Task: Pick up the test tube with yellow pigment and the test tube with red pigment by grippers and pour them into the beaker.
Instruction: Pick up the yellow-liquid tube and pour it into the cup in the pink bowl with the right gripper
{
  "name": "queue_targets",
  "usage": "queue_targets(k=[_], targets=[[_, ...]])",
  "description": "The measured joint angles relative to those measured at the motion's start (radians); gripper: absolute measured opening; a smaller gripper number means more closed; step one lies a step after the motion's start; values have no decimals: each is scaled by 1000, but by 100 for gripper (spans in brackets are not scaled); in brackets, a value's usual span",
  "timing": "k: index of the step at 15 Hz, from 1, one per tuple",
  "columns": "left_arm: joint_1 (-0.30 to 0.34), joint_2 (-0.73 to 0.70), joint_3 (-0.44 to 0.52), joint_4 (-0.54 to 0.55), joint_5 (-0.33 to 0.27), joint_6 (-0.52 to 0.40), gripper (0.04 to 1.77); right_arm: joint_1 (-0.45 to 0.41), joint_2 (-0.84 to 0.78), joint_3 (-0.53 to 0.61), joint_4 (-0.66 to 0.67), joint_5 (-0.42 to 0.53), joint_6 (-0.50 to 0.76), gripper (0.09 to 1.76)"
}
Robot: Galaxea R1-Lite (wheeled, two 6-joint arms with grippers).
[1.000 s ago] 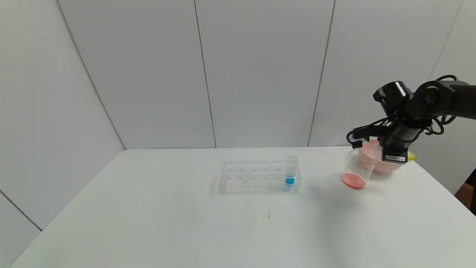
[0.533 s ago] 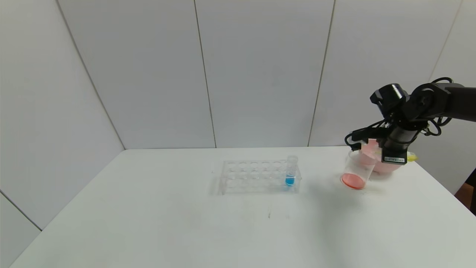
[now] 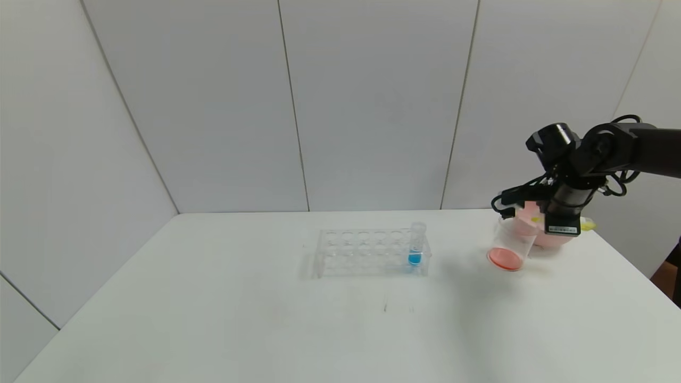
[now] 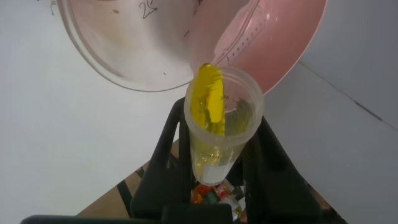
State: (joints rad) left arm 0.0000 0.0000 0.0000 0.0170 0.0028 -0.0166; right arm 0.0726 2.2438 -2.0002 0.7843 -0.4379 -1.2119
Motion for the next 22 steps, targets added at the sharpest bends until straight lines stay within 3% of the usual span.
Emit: queue_targets(k=[14, 22], targets=[[0, 0, 0, 0, 0, 0, 172, 37, -7, 0, -3, -168, -41, 53], [0, 0, 0, 0, 0, 0, 172, 73, -17, 0, -17, -299, -130, 53]])
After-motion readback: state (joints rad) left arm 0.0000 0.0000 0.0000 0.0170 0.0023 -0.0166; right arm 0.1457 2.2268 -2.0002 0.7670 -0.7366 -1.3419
